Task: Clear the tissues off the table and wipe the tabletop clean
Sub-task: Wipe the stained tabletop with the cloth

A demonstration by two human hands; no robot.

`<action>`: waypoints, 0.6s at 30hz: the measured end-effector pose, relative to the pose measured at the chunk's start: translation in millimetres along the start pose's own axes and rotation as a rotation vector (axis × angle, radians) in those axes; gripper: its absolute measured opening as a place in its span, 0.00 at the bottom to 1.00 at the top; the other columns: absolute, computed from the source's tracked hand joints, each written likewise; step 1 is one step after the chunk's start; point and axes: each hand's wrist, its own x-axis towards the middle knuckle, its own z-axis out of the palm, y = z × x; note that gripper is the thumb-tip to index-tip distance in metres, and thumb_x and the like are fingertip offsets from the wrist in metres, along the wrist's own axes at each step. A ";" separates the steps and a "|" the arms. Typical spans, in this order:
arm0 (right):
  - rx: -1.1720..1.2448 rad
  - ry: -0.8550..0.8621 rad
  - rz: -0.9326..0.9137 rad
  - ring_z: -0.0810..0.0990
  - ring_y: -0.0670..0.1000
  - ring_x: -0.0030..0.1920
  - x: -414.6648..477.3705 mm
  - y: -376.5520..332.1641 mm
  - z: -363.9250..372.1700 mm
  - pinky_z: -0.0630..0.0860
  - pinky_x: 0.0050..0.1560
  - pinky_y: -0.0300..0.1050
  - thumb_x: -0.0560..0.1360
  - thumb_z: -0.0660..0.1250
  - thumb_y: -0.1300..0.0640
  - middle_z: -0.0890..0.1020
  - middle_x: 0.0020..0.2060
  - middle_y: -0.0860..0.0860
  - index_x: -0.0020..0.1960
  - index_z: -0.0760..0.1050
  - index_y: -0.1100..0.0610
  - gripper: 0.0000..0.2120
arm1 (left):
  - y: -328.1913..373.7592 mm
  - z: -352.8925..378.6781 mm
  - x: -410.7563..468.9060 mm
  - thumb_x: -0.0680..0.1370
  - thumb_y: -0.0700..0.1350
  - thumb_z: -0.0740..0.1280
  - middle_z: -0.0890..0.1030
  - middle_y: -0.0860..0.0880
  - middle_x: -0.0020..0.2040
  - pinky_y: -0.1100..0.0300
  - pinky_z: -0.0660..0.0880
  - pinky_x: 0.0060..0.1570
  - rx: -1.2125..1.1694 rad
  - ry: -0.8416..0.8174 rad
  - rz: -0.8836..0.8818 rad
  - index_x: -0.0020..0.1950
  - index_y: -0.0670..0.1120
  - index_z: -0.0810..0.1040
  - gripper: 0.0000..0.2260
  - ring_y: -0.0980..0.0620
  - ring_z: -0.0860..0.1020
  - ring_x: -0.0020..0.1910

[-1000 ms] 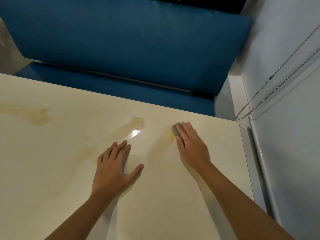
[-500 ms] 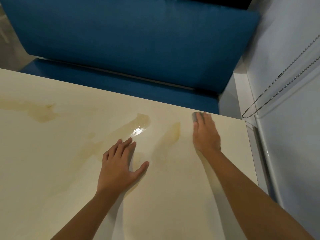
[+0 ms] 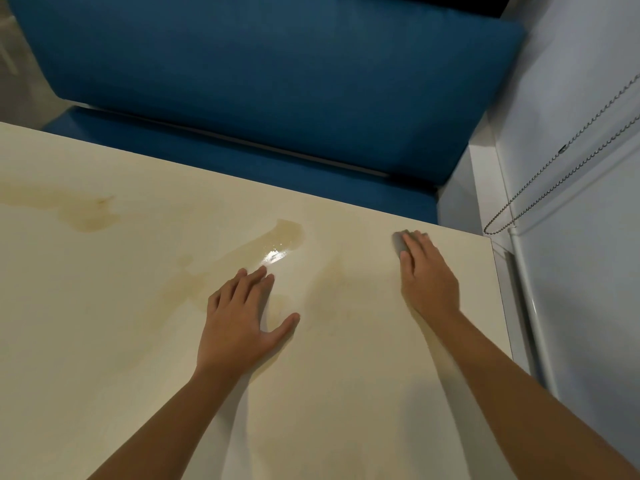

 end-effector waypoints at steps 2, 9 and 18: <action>-0.061 0.013 0.118 0.54 0.49 0.74 6.2 -19.4 13.2 0.54 0.71 0.41 0.81 0.49 0.56 0.59 0.74 0.51 0.74 0.57 0.56 0.22 | 0.7 -0.7 -0.1 0.69 0.67 0.56 0.71 0.54 0.68 0.52 0.62 0.64 0.001 0.001 -0.001 0.65 0.49 0.73 0.32 0.49 0.65 0.70; -0.069 -0.112 -0.415 0.57 0.45 0.74 -41.0 -54.0 22.7 0.55 0.71 0.37 0.81 0.50 0.50 0.64 0.72 0.47 0.73 0.62 0.51 0.21 | -0.4 -1.0 0.1 0.69 0.68 0.55 0.70 0.54 0.69 0.52 0.61 0.65 0.007 -0.015 0.007 0.66 0.49 0.72 0.32 0.49 0.63 0.71; -0.001 -0.023 -0.144 0.57 0.40 0.72 -26.3 -0.5 -0.3 0.60 0.66 0.37 0.81 0.51 0.50 0.64 0.71 0.41 0.71 0.64 0.47 0.19 | -0.9 -0.8 0.3 0.69 0.68 0.54 0.70 0.54 0.68 0.52 0.60 0.65 0.003 -0.015 0.012 0.66 0.49 0.72 0.33 0.49 0.63 0.71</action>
